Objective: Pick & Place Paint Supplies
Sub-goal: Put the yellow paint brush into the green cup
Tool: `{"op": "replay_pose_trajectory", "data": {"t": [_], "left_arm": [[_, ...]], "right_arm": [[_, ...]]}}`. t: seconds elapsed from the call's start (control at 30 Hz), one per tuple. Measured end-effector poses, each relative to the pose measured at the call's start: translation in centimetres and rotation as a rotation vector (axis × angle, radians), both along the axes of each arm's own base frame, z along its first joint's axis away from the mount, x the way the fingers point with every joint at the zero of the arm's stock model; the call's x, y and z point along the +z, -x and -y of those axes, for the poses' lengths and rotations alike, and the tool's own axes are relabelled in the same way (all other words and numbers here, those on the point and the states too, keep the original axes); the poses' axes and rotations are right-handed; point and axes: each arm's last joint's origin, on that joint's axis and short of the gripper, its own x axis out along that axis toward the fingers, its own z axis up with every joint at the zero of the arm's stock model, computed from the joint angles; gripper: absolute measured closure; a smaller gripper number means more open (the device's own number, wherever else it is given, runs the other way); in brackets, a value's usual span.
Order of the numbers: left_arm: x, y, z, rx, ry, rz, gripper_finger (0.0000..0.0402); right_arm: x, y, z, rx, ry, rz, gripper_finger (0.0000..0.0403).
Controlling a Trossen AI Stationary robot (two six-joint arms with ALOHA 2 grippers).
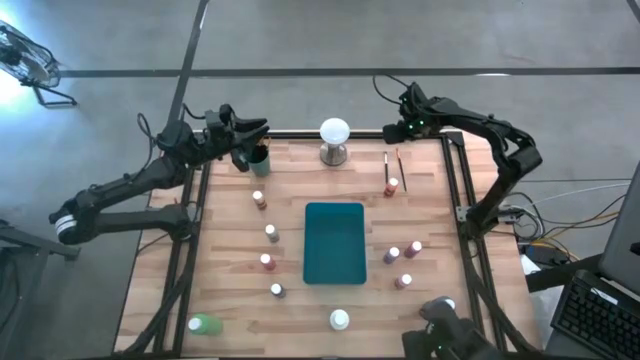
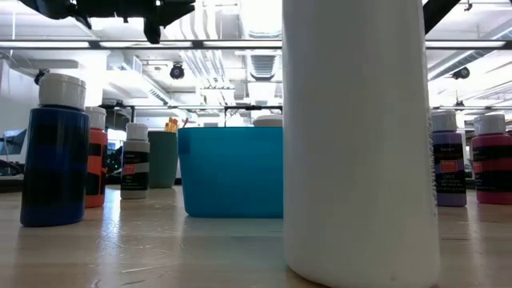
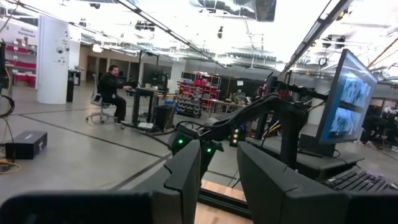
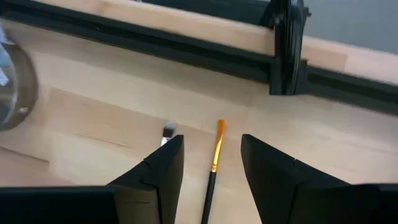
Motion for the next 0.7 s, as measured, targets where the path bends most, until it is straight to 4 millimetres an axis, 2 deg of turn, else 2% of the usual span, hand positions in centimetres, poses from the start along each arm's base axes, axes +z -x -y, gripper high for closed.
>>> {"op": "replay_pose_trajectory", "data": {"t": [0.27, 0.7], "left_arm": [[0.0, -0.1, 0.0, -0.007, 0.023, 0.006, 0.0290], [0.0, 0.0, 0.0, -0.009, 0.031, 0.009, 0.0289]], "right_arm": [[-2.0, -0.1, 0.5, -0.022, -0.054, -0.044, 0.0266], [-4.2, -0.4, 1.1, -0.028, -0.100, -0.080, 0.0248]]}}
